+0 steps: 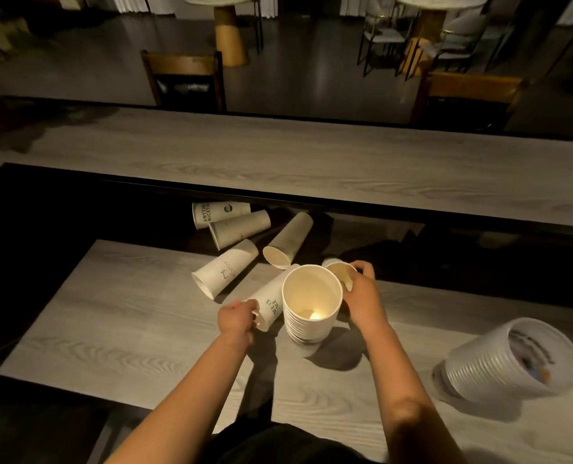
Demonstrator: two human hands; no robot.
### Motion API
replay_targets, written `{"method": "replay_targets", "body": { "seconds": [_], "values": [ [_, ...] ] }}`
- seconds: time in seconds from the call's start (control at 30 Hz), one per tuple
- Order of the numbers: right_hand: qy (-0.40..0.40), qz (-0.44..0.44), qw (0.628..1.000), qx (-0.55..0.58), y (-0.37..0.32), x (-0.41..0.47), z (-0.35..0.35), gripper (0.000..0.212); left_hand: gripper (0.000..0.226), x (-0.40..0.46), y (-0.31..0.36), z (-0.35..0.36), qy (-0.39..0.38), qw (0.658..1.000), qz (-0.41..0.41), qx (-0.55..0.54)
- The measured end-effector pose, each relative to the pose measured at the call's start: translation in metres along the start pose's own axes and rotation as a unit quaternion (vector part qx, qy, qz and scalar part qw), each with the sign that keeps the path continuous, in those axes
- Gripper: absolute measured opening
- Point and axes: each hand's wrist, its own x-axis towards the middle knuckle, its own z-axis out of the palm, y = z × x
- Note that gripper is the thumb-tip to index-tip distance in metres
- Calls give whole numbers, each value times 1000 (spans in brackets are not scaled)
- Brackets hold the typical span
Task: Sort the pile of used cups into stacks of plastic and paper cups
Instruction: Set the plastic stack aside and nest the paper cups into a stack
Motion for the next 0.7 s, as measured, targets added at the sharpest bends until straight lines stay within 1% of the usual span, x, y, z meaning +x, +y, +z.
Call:
{"method": "replay_targets", "body": {
  "seconds": [0.07, 0.1, 0.17, 0.27, 0.33, 0.4, 0.47, 0.53, 0.6, 0.67, 0.7],
  "values": [
    [22, 8, 999, -28, -3, -1, -3, 37, 9, -4, -1, -8, -5, 1000, -4, -4],
    [36, -1, 998, -43, -3, -2, -4, 38, 7, -4, -1, -12, -9, 1000, -10, -20],
    [66, -23, 996, -58, -10, -5, -11, 38, 12, -8, 3, -18, -23, 998, -16, -56],
    [95, -72, 991, -61, -23, -10, -23, 36, 25, -18, 12, -27, -9, 992, -11, -125],
    [119, -96, 986, -73, -31, -13, -30, 35, 33, -23, 18, -34, 11, 990, -4, -142],
    [142, -101, 982, -75, -38, -15, -35, 32, 33, -25, 24, -41, 28, 988, -6, -153],
    [161, -112, 978, -70, -45, -18, -41, 30, 32, -34, 33, -45, 17, 985, -6, -174],
    [178, -118, 975, -63, -51, -21, -47, 29, 34, -43, 43, -46, 8, 979, 19, -202],
    [196, -125, 971, -57, -57, -24, -52, 28, 39, -54, 56, -46, -8, 974, 68, -217],
    [207, -132, 968, -47, -63, -26, -58, 29, 35, -66, 71, -46, -11, 968, 143, -208],
    [210, -133, 968, -42, -65, -27, -60, 30, 30, -71, 78, -46, 0, 963, 187, -194]
  ]
}}
